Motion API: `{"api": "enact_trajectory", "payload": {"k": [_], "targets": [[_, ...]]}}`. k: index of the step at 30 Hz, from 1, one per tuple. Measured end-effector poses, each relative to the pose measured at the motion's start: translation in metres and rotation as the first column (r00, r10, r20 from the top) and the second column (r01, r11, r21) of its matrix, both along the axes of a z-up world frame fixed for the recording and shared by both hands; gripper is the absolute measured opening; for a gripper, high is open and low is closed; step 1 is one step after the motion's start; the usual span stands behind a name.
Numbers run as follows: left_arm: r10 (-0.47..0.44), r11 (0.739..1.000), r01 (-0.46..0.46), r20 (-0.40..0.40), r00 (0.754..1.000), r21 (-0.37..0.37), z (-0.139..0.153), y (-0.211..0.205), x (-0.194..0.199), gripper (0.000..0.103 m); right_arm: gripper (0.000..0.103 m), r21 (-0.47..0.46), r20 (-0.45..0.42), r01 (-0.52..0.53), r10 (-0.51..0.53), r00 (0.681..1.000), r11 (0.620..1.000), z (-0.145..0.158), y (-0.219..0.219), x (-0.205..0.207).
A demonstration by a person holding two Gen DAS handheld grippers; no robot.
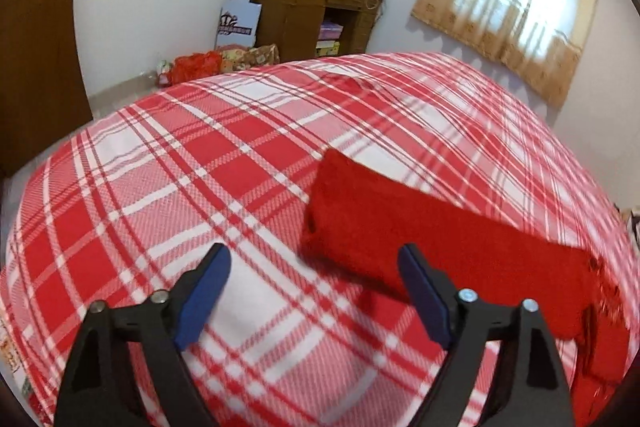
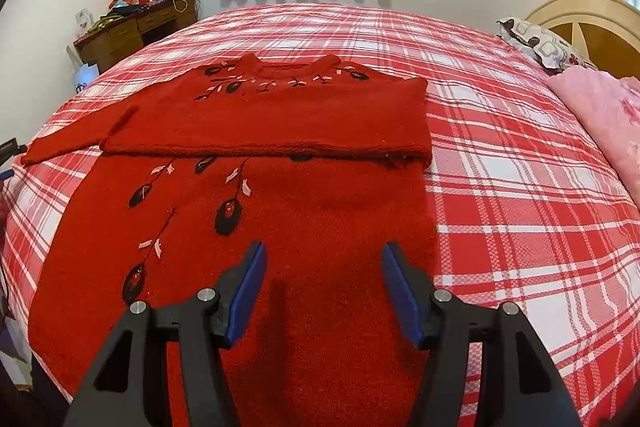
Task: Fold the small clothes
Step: 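Move the left gripper to the other sleeve cuff and grasp it, then lift the held sleeve and fold it across the sweater body, then release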
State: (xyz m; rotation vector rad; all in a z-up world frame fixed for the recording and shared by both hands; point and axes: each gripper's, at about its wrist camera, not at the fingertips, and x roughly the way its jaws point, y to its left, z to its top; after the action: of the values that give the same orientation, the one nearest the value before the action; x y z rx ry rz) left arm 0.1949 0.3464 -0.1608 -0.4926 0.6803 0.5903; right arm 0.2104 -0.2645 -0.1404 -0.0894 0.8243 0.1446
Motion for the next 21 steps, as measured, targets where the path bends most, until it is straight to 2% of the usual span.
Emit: {"api": "enact_trajectory", "payload": {"k": [2, 5, 8, 10, 11, 12, 14, 17, 21], "targets": [[0.001, 1.000, -0.001, 0.005, 1.000, -0.020, -0.002, 0.005, 0.005, 0.085, 0.061, -0.003, -0.006, 0.000, 0.000, 1.000, 1.000, -0.003, 0.002, 0.000], [-0.011, 0.999, 0.011, -0.002, 1.000, -0.047, -0.004, 0.009, 0.013, 0.077, 0.061, -0.002, -0.010, -0.002, 0.002, 1.000, 1.000, -0.004, 0.003, 0.000], [-0.019, 0.999, 0.018, -0.011, 1.000, -0.047, -0.005, 0.009, 0.018, 0.075, 0.061, -0.001, -0.010, -0.002, 0.002, 1.000, 1.000, -0.005, 0.004, -0.001], [-0.027, 0.999, 0.027, -0.015, 1.000, -0.043, -0.006, 0.008, 0.022, 0.068, 0.061, -0.002, -0.012, -0.001, 0.001, 1.000, 1.000, -0.006, 0.005, -0.001], [-0.035, 0.998, 0.034, -0.014, 0.999, -0.047, -0.007, 0.008, 0.024, 0.055, 0.061, -0.002, -0.012, -0.001, 0.001, 1.000, 1.000, -0.007, 0.005, -0.001], [-0.045, 0.998, 0.044, -0.015, 0.999, -0.053, -0.008, 0.008, 0.026, 0.038, 0.061, -0.002, -0.013, -0.001, 0.001, 1.000, 1.000, -0.007, 0.005, -0.001], [-0.069, 0.995, 0.067, -0.022, 0.997, -0.080, -0.010, 0.010, 0.029, 0.019, 0.061, -0.001, -0.013, 0.000, 0.000, 1.000, 1.000, -0.008, 0.005, -0.002], [-0.079, 0.993, 0.077, -0.011, 0.997, -0.092, -0.006, 0.010, 0.027, 0.017, 0.061, 0.003, -0.009, 0.001, -0.001, 1.000, 1.000, -0.007, 0.005, -0.002], [-0.101, 0.993, 0.102, 0.011, 0.995, -0.058, 0.012, 0.005, 0.022, 0.017, 0.061, 0.011, 0.006, 0.003, -0.003, 1.000, 1.000, -0.004, 0.003, -0.005]]}}
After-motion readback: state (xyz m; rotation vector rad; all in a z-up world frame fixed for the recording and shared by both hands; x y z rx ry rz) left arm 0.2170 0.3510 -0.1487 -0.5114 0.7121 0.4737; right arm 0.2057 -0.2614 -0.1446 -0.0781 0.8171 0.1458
